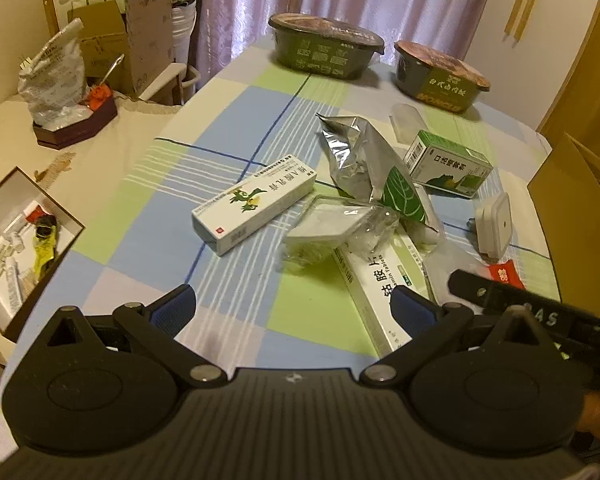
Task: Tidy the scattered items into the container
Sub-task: 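Grasp the white-green medicine box with the left tool while the right tool grasps the clear plastic tray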
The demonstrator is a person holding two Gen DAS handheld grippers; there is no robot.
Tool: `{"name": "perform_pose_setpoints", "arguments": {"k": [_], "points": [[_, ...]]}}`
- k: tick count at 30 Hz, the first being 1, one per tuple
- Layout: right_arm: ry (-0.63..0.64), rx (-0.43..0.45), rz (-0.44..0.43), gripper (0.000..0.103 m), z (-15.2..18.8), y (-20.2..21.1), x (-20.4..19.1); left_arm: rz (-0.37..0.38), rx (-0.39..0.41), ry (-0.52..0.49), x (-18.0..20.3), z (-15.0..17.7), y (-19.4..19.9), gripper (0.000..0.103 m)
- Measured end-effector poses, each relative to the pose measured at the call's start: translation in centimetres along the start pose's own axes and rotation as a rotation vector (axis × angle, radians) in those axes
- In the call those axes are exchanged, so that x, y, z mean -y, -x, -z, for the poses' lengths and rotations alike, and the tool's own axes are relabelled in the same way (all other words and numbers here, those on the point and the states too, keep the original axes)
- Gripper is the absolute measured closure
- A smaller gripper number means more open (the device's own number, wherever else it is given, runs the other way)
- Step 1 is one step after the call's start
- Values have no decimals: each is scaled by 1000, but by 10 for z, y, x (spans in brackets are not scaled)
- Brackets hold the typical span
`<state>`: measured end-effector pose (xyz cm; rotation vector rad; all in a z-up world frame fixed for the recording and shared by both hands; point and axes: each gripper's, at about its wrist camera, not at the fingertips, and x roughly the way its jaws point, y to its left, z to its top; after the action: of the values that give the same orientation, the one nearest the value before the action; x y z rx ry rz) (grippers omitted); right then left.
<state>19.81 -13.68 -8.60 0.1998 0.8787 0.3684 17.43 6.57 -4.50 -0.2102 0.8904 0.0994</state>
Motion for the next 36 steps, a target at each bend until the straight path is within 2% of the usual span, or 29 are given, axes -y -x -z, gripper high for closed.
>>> {"name": "perform_pose_setpoints", "arguments": {"k": [8,9,12,17,22,29,32,36], "points": [[-4,29,1,0,4,-8,-2,15,-10,38,-7,6,-14,1],[3,28,3,15,4,-9,-3,13,-15,39,-8,7,-16,1],[13,20,8,15,4,-8,-2,3,-18,34,-7,10,-18,1],[46,53,29,15,7,15,6,31,-22,3,4,14,-23,1],[76,47,72,15,21,39,26,76,-32,-10,28,14,-36,2],[186,47,109,15,43,52,45,119,-57,-49,69,14,-63,9],[205,41,101,15,49,51,48,93,-69,-100,85,15,-75,11],[228,45,79,15,52,51,48,39,-90,-162,87,19,-78,25]]}}
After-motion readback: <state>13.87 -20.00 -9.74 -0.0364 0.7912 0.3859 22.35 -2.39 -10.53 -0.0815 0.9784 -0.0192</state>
